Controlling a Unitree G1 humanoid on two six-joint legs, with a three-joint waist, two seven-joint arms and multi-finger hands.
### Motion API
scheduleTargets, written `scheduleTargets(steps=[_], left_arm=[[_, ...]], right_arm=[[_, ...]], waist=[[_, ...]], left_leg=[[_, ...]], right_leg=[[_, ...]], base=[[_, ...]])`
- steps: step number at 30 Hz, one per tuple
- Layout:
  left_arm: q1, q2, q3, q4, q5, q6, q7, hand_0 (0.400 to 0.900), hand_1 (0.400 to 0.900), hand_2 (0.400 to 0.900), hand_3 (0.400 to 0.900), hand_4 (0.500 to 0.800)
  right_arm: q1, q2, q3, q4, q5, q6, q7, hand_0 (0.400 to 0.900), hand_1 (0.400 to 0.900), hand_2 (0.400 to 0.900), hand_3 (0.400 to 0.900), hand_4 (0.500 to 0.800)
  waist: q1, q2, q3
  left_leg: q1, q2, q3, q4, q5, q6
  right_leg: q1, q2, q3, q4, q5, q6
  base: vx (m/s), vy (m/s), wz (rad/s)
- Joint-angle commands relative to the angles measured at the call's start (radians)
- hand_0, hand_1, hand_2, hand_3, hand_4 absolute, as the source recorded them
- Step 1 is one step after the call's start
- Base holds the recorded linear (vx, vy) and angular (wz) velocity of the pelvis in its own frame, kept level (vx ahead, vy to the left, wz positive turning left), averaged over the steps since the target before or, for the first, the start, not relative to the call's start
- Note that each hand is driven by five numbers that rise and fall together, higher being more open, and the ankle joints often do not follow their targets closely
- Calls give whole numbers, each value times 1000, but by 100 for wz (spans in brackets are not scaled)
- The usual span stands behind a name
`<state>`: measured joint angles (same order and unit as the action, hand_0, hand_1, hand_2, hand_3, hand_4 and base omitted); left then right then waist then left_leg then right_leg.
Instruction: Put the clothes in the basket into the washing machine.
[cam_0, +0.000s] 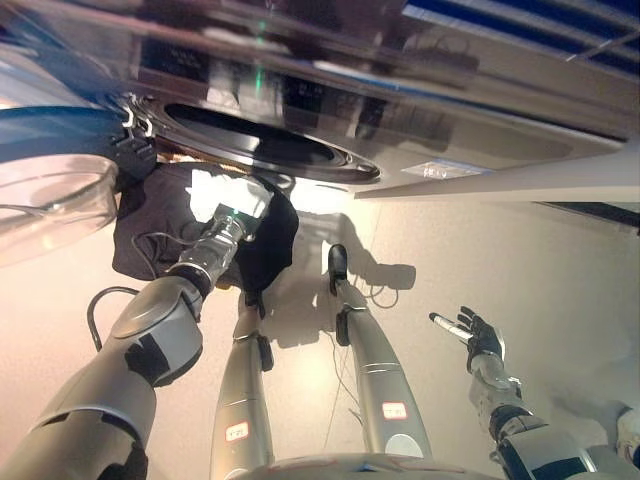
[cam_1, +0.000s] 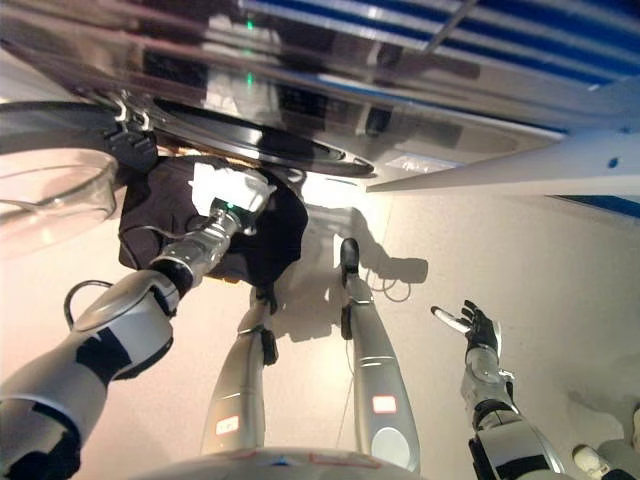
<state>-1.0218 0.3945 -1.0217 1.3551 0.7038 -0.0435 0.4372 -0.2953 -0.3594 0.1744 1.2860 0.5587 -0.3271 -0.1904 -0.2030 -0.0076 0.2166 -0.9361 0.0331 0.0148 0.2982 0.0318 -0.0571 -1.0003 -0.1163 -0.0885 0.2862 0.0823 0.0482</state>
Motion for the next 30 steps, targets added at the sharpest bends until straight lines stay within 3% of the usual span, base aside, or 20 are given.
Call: scheduleTargets(steps=[1,6,8,17,18,19,20,21,30], left_arm=[[-88,67,94,39,-31,38,65,900,900,900,900,800],[-127,94,86,43,-40,44,60,900,900,900,900,800],[-133,102,80,42,-36,44,56,900,900,900,900,800],[-183,91,66,40,-48,49,66,900,900,900,900,800],[-182,87,65,41,-48,50,66,827,827,827,827,756],[-182,83,68,42,-53,49,69,592,592,592,592,615],[-181,80,69,41,-54,50,72,478,478,478,478,547],[-181,79,67,38,-54,48,77,400,400,400,400,500],[-168,53,80,36,-69,49,114,400,400,400,400,500]], right_arm=[[16,-28,33,-8,49,-21,-63,900,900,900,900,800],[-7,-11,44,-27,72,-32,-65,900,900,900,900,800],[-6,-12,42,-39,82,-38,-70,900,900,900,900,800],[-71,17,76,-58,104,-65,-90,900,900,900,900,800],[-77,22,83,-60,103,-65,-91,900,900,900,900,800],[-82,23,86,-61,105,-67,-93,900,900,900,900,800],[-88,22,89,-62,104,-68,-94,900,900,900,900,800],[-88,24,91,-66,102,-72,-97,900,900,900,900,800],[-110,31,111,-63,96,-87,-110,900,900,900,900,800]], waist=[[-26,21,52],[-27,24,64],[-19,28,62],[-12,25,67],[-12,25,66],[-11,24,65],[-11,25,63],[-10,26,60],[-5,30,36]], left_leg=[[-67,-38,11,70,-64,29],[-145,-36,23,122,-77,37],[-158,-31,20,146,-122,38],[-259,-37,27,203,-139,58],[-264,-37,27,207,-139,59],[-269,-38,26,213,-140,60],[-272,-39,27,214,-141,61],[-272,-41,27,213,-143,62],[-275,-47,21,210,-146,69]], right_leg=[[5,19,-20,-13,29,56],[-74,16,-18,28,29,61],[-92,26,-15,52,-6,71],[-191,28,-9,98,-10,72],[-195,28,-8,99,-10,72],[-200,29,-9,104,-13,71],[-203,31,-10,104,-13,70],[-206,33,-9,104,-14,69],[-208,36,-5,93,-12,63]], base=[[-42,39,-9],[-6,29,-7],[89,31,-17],[-14,18,-5],[0,0,0],[0,0,0],[0,0,0],[5,28,-4],[2,8,-2]])
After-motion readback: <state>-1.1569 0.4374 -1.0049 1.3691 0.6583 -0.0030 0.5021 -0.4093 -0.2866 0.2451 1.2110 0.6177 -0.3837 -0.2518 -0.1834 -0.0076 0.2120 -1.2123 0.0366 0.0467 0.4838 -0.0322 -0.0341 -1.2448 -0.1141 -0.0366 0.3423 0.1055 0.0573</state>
